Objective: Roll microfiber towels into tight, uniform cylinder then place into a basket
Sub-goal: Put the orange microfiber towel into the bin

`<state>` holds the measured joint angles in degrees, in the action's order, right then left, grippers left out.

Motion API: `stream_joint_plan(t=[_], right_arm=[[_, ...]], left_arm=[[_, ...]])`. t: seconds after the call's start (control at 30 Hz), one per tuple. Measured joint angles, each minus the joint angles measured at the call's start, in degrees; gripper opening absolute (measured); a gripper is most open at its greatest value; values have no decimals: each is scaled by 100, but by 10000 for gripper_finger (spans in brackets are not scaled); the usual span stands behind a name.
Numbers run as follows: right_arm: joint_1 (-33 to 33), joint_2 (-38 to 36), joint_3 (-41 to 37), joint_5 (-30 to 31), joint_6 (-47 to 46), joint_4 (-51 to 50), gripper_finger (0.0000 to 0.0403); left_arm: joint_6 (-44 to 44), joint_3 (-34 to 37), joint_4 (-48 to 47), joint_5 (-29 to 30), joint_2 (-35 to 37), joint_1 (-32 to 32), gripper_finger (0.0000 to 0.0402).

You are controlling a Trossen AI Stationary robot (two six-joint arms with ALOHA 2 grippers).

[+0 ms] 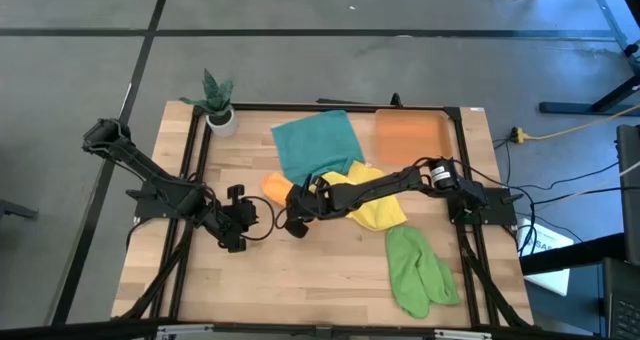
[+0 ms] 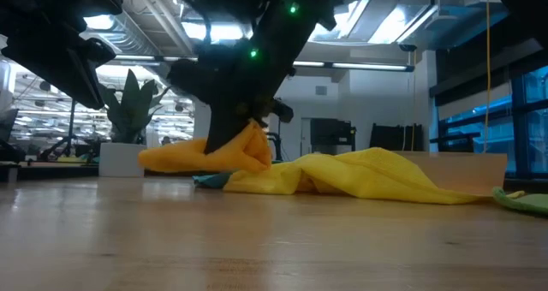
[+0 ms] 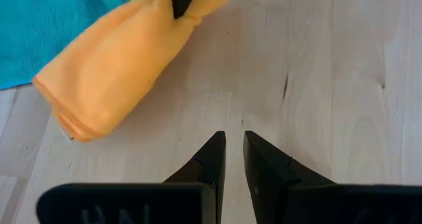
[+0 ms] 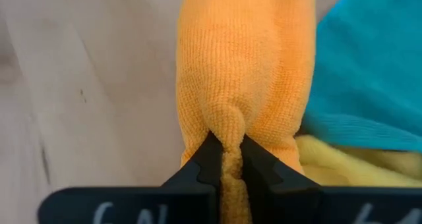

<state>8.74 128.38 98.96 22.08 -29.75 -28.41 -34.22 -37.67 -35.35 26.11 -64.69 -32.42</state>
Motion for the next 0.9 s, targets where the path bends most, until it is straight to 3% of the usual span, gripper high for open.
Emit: stream_joint_plan(t=[0.27,0.5,0.9], right_arm=[[89,-500,0,936,-364,-786,27],[46,-934,0,1668,-1352,-2058,27],[-681,-1196,-2,1862,-3038,-4422,25]], left_arm=[[-11,0,1,0,-2,0,47],[27,0,84,36,-4,-1,47],[44,-2,386,1427,-2,-1,47]])
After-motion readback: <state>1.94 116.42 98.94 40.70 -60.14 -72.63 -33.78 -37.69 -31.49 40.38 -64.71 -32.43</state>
